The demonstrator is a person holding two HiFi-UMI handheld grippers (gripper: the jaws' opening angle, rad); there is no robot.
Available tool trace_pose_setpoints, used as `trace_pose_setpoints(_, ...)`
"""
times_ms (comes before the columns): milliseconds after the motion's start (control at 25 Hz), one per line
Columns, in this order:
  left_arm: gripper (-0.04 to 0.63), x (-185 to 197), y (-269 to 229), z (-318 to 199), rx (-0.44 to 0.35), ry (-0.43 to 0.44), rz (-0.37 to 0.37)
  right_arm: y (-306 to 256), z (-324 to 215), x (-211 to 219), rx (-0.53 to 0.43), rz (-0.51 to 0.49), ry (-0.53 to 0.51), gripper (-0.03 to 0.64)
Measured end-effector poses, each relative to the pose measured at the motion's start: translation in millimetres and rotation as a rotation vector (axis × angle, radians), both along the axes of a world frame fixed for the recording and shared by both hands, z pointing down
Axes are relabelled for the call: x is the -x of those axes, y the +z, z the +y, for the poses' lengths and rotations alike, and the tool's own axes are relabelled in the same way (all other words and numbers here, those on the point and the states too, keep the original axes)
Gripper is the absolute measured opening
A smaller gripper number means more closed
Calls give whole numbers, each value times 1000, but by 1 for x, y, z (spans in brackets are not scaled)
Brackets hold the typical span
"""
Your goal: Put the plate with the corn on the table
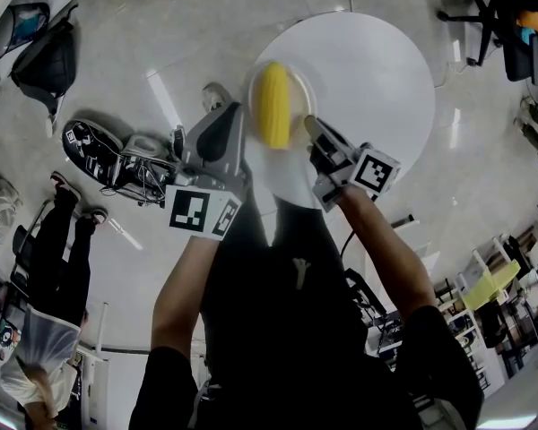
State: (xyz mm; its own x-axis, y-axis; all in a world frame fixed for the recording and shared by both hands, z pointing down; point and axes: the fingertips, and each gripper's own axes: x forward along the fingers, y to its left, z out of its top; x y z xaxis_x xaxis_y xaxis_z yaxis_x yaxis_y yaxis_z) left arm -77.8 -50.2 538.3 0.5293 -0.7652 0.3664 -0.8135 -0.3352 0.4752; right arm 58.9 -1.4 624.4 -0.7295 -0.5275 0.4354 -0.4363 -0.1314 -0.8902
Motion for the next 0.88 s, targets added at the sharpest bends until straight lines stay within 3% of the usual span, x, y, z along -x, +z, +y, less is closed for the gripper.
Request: trace_pose_setpoints(880,2,2,7,4,8,2,8,10,-5,-2,-14,34,12,25)
